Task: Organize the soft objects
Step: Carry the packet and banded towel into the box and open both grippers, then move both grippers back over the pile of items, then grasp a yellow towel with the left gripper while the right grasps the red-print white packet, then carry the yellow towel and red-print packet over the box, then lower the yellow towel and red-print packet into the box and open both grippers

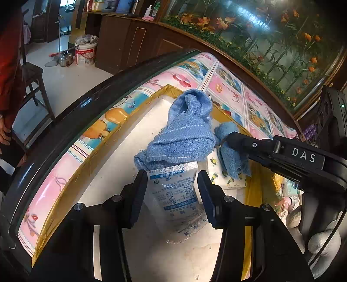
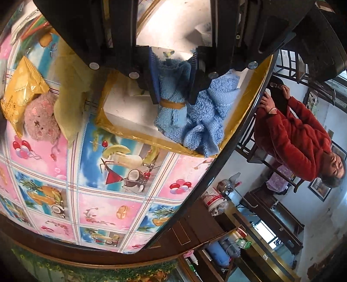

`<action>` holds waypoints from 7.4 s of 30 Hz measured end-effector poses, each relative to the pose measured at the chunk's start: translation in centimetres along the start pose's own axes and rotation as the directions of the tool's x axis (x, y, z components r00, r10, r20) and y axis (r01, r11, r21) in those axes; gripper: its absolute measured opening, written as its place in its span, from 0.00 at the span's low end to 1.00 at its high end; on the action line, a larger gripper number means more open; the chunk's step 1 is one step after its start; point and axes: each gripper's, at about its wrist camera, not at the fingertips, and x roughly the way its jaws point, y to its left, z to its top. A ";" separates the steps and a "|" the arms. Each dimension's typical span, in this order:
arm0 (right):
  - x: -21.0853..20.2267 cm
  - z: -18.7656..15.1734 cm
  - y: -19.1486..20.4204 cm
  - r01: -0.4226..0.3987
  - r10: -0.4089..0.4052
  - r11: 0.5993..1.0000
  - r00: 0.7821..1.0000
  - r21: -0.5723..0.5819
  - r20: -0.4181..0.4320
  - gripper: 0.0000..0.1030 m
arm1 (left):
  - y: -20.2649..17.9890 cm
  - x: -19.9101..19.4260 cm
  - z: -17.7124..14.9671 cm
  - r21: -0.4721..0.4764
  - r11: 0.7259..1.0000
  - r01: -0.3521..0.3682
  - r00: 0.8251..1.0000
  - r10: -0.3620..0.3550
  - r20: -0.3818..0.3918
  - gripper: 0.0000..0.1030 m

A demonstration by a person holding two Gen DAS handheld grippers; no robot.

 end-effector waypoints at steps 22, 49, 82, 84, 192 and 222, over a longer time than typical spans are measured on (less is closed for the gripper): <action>-10.7 -5.8 -3.3 -0.071 0.065 0.997 0.981 0.028 0.184 0.42 | -7.3 -8.6 -2.9 0.197 0.899 -0.391 0.883 0.305 0.357 0.62; -22.2 -17.0 -22.3 0.052 -0.165 0.950 0.921 0.308 0.352 0.42 | -19.9 -0.5 -10.3 0.419 0.899 0.127 0.987 -0.073 -0.142 0.61; -26.7 -20.1 -27.0 0.096 -0.255 0.906 0.900 0.411 0.353 0.43 | -20.4 -0.4 -10.8 0.426 0.887 0.177 0.976 -0.100 -0.196 0.62; -26.3 -19.9 -26.8 0.099 -0.252 0.909 0.905 0.406 0.344 0.43 | -18.8 0.4 -8.8 0.383 0.919 0.094 0.988 -0.039 -0.148 0.62; -4.6 -5.8 4.4 -0.194 0.196 0.981 0.977 -0.034 0.086 0.49 | -0.9 -8.7 -2.8 0.083 0.888 -0.453 0.856 0.407 0.320 0.52; -13.2 -9.7 -6.6 -0.141 0.111 0.985 0.957 0.098 0.267 0.49 | -9.1 -8.6 -5.2 0.248 0.838 -0.486 0.856 0.399 0.329 0.52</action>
